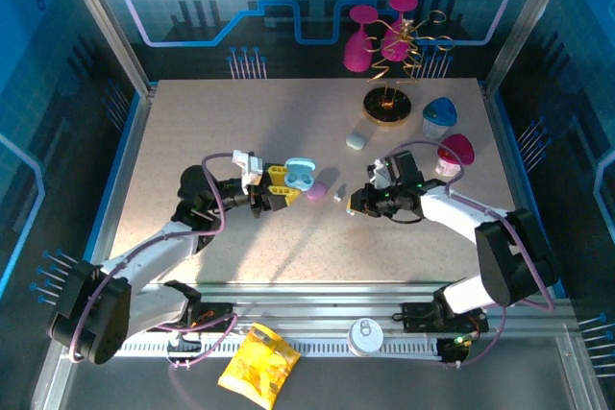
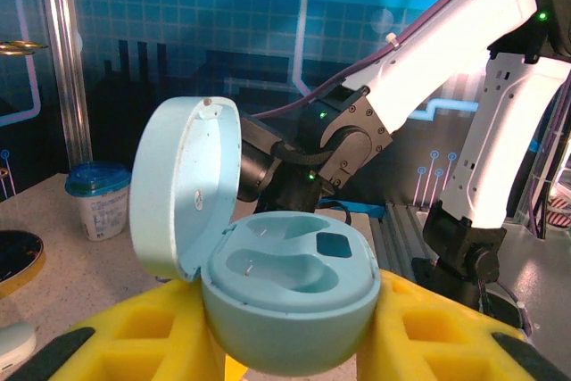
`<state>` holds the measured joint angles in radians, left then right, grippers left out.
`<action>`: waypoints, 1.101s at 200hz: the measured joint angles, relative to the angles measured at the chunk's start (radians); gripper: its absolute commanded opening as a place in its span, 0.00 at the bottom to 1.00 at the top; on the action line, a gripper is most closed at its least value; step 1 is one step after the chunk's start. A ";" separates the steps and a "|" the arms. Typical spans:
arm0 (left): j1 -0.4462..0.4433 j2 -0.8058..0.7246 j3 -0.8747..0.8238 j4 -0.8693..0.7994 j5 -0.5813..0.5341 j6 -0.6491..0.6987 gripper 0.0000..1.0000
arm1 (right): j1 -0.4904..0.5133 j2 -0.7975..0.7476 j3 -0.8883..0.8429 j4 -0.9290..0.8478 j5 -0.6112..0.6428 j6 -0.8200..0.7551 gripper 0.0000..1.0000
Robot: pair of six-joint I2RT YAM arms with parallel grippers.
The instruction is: Insert wireless bluetooth earbuds into charging case
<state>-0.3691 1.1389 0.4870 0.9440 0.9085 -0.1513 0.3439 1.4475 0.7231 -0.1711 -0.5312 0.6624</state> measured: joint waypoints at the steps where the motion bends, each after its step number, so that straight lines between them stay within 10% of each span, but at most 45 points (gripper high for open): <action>1: 0.000 0.000 0.000 0.001 0.000 0.000 0.31 | -0.003 0.000 -0.002 0.003 -0.006 0.000 0.13; 105: 0.000 0.064 0.000 0.049 0.000 -0.002 0.31 | -0.058 -0.082 -0.056 0.262 -0.338 0.097 0.13; 220: 0.004 0.134 0.000 0.109 0.000 -0.010 0.31 | -0.049 -0.214 -0.002 0.507 -0.397 0.284 0.11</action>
<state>-0.3653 1.2732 0.4870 1.0531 0.9089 -0.1608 0.2951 1.2331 0.7208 0.3355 -0.9279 0.9463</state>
